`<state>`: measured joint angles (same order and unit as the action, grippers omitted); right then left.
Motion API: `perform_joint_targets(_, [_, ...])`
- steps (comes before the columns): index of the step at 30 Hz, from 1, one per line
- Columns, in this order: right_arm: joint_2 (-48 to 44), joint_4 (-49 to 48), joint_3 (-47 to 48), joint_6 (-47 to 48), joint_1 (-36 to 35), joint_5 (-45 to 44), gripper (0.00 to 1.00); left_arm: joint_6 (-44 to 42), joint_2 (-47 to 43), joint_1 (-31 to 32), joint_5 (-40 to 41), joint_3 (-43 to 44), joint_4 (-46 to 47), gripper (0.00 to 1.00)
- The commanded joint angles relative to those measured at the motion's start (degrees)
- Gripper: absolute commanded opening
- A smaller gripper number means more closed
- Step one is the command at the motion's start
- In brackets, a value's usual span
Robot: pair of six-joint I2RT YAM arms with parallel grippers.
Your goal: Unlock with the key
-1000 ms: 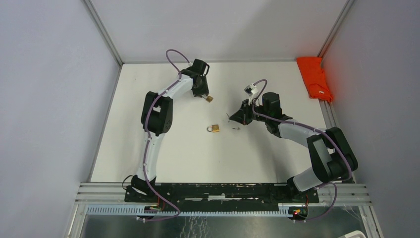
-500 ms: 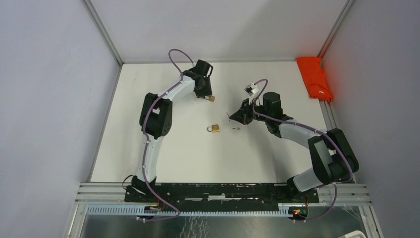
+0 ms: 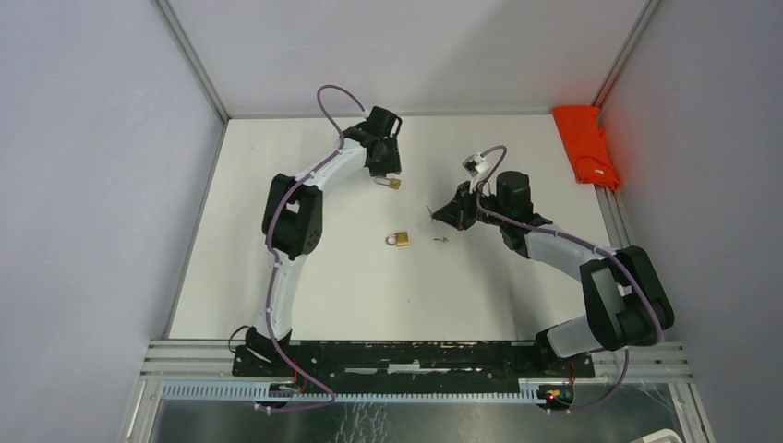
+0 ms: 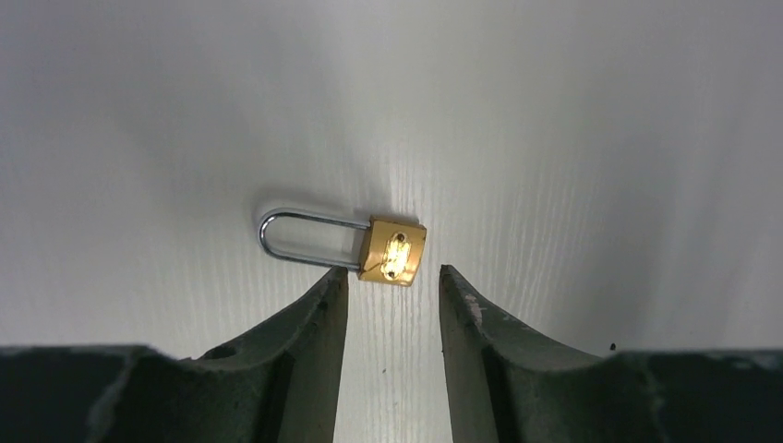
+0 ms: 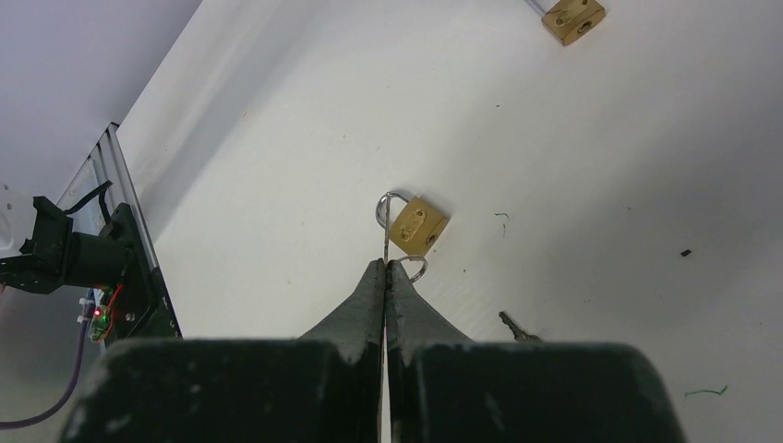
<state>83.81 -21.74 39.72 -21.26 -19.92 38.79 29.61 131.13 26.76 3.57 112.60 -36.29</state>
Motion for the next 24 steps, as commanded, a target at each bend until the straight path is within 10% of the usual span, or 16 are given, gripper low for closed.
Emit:
perform_joint_targets(1, [-2.33, -1.85, -0.66, 0.52, 0.63, 0.81, 0.0, -2.43, 3.04, 0.05, -0.28, 3.46, 0.98, 0.49])
perform_joint_targets(24, [-3.82, -3.97, -2.28, -0.19, 2.13, 2.01, 0.0, -0.62, 8.24, 0.87, 1.25, 6.15, 0.18, 0.51])
